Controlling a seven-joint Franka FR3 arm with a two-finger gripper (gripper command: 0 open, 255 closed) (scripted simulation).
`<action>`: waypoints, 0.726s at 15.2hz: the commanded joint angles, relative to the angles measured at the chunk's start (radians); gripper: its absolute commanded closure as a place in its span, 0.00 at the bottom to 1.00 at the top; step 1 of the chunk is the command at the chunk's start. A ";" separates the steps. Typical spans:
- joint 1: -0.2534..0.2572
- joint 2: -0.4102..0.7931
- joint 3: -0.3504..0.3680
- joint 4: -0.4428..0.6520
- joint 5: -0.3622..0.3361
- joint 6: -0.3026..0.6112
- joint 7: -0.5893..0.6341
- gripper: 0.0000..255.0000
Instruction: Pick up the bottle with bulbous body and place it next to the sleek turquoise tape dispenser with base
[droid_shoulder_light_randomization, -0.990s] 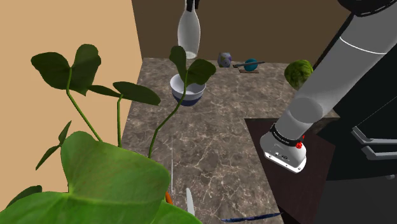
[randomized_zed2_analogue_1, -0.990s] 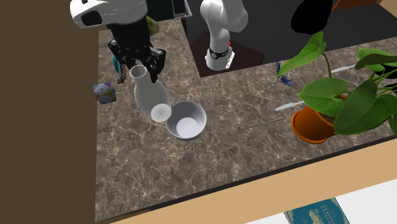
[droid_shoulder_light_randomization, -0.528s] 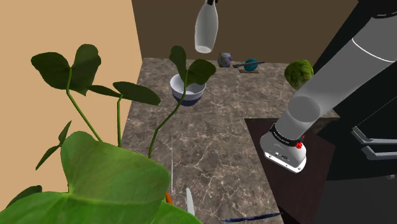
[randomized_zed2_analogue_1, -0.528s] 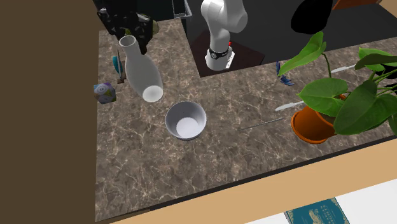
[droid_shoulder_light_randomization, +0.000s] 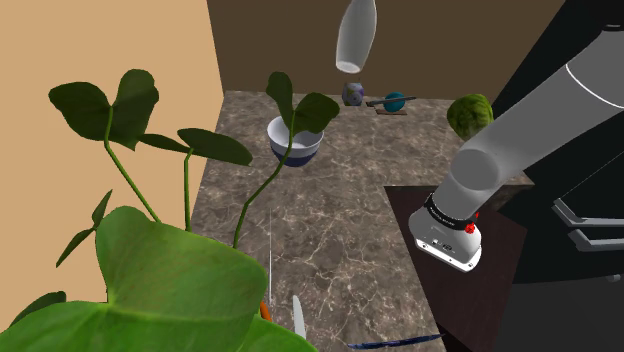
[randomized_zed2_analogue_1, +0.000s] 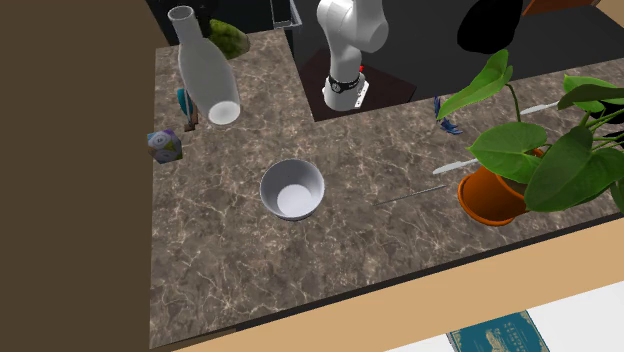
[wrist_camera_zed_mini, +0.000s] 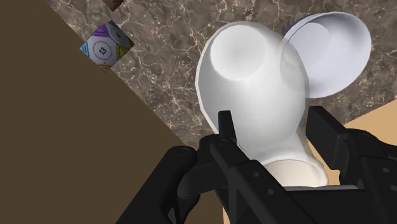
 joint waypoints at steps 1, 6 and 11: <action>-0.016 -0.014 -0.029 0.013 -0.003 -0.029 -0.046 1.00; -0.056 -0.027 -0.105 0.061 -0.014 -0.096 -0.158 1.00; -0.097 -0.010 -0.188 0.143 -0.021 -0.167 -0.280 1.00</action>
